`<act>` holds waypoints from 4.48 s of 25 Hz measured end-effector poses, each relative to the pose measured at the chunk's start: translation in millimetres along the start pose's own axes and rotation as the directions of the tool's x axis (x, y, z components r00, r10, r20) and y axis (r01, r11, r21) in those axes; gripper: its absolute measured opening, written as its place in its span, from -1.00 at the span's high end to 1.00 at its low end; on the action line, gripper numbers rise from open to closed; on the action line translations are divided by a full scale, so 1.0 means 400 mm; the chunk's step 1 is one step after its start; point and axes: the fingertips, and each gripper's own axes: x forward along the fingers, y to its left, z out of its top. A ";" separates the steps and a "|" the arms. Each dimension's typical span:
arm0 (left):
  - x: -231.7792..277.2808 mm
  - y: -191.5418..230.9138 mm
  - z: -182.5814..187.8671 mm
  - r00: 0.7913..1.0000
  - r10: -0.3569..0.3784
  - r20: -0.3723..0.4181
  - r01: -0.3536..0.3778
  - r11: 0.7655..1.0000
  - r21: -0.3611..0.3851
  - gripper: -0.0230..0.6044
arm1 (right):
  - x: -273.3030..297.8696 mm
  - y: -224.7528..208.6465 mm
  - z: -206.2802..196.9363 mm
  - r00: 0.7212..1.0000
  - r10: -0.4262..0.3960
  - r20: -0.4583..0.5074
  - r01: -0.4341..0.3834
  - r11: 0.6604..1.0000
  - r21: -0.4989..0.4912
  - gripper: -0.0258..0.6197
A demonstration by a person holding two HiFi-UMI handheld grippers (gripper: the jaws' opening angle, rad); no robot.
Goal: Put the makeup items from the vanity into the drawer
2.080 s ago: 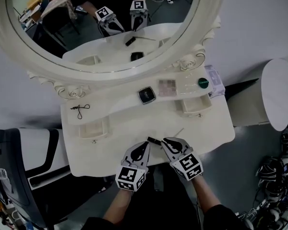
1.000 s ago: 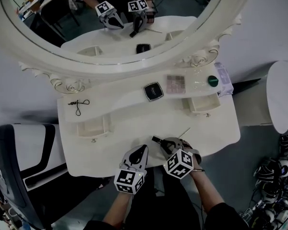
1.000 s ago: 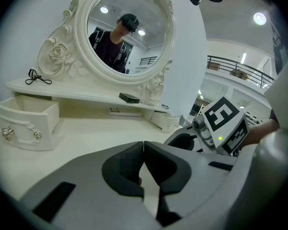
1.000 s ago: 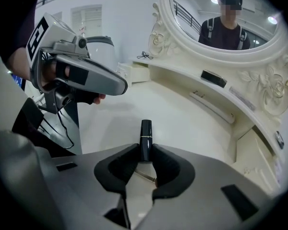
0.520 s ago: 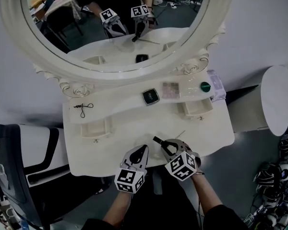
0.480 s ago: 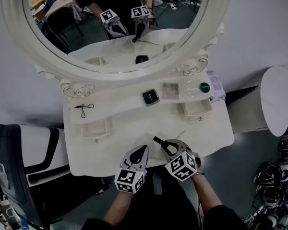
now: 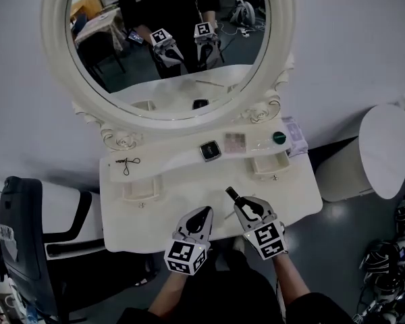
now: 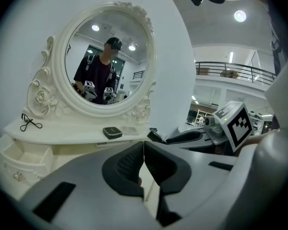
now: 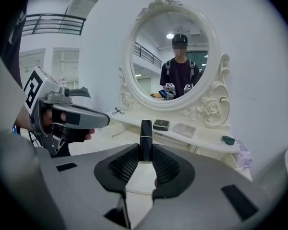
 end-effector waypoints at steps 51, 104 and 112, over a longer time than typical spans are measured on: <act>0.280 -0.141 0.077 0.959 -0.279 -0.050 0.282 0.956 0.082 0.88 | -0.089 -0.259 -0.009 0.970 -0.240 0.048 0.241 0.970 -0.024 0.60; 0.475 -0.121 -0.004 0.982 -0.142 -0.122 0.143 0.990 0.004 0.88 | 0.028 -0.485 -0.115 0.998 0.016 -0.065 -0.033 0.958 -0.285 0.80; 0.416 -0.135 -0.002 0.979 -0.158 -0.131 0.164 0.986 0.037 0.88 | -0.033 -0.412 -0.074 0.998 0.019 0.061 -0.016 0.999 -0.045 0.85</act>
